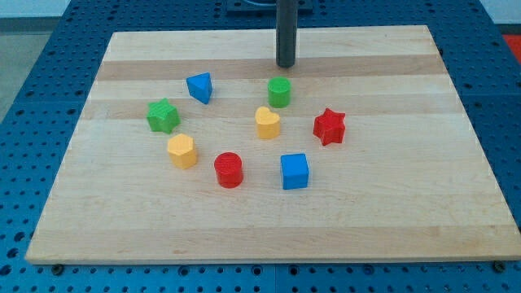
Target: Point at the yellow heart
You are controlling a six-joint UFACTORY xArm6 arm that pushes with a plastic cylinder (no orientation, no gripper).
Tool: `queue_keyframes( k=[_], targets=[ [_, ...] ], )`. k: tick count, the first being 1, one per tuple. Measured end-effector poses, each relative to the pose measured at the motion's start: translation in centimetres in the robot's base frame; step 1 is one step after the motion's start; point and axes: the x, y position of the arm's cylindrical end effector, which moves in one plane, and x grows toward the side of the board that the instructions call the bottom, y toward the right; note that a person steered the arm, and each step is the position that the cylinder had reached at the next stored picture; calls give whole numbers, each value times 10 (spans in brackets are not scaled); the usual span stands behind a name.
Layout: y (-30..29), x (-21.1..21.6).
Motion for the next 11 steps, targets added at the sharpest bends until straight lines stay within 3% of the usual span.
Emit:
queue_keyframes(
  k=[3,6,9,11],
  targets=[
    [-3,2],
    [91,51],
    [32,114],
    [-23,114]
  ],
)
